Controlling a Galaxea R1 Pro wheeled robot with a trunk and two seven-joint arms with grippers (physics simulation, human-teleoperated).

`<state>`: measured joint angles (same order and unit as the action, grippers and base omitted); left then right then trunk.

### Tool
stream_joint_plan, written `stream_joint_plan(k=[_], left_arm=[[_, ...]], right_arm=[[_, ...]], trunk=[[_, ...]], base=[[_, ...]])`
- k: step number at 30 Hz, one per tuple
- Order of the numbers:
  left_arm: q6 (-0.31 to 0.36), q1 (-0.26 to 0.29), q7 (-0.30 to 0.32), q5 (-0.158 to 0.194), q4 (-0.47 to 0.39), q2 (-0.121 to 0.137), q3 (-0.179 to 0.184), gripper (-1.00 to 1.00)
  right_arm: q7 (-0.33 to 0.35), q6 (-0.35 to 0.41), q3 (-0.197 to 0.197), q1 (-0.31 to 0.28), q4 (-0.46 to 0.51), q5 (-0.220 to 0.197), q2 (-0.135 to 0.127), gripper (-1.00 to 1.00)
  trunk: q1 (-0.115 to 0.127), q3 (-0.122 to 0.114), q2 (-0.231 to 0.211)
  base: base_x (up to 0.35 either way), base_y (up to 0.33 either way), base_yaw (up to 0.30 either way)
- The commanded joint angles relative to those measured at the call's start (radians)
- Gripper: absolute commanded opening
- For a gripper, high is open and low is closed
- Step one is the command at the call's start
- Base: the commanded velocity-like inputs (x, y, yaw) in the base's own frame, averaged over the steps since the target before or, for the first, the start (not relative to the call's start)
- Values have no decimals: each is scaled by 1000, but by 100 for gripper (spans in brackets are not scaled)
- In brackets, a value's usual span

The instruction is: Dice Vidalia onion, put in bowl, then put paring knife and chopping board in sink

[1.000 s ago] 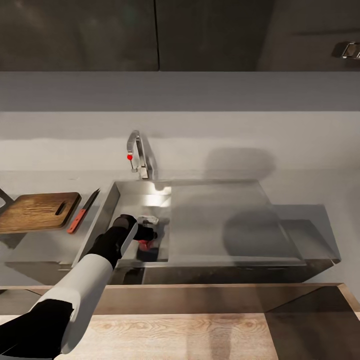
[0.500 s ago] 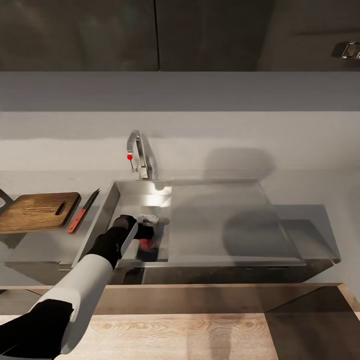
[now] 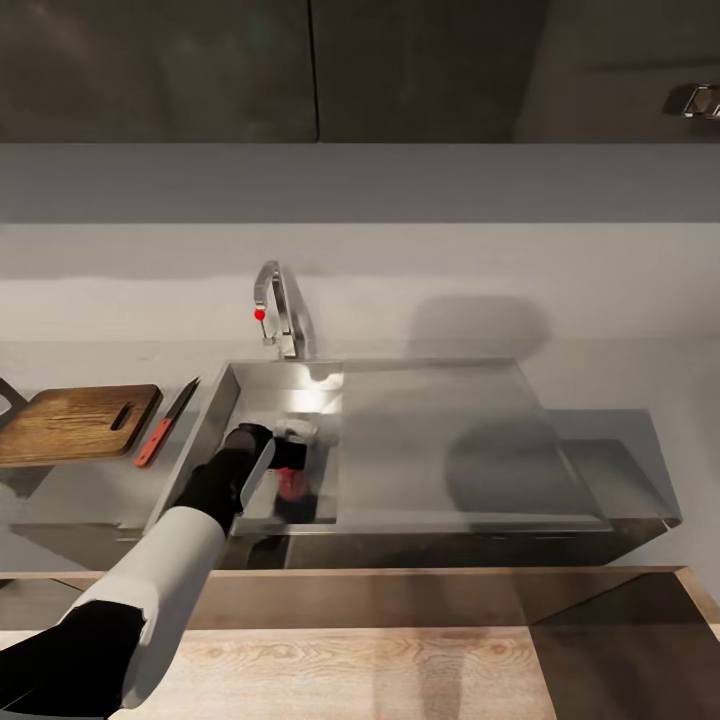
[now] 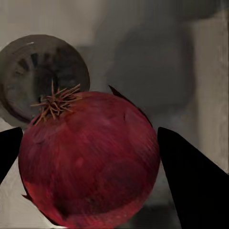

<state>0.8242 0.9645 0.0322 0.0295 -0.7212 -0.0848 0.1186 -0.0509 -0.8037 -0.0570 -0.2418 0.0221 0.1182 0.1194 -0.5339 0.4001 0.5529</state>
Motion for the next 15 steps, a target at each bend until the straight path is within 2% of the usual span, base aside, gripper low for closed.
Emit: stream_joint_plan(k=[1, 10, 15], left_arm=[[6, 0, 2, 1, -20, 0, 2, -100], [42, 0, 0, 1, -155, 1, 2, -100], [124, 0, 0, 0, -260, 4, 3, -100]], right_arm=[[-5, -3, -6, -1, -1, 11, 0, 100], [-4, -3, -7, -1, -1, 11, 0, 100], [-4, -3, -7, -1, -1, 11, 0, 100]], trunk=[[0, 1, 1], [0, -13, 1], [0, -20, 1]], base=[[0, 0, 0], [0, 0, 0], [0, 0, 0]])
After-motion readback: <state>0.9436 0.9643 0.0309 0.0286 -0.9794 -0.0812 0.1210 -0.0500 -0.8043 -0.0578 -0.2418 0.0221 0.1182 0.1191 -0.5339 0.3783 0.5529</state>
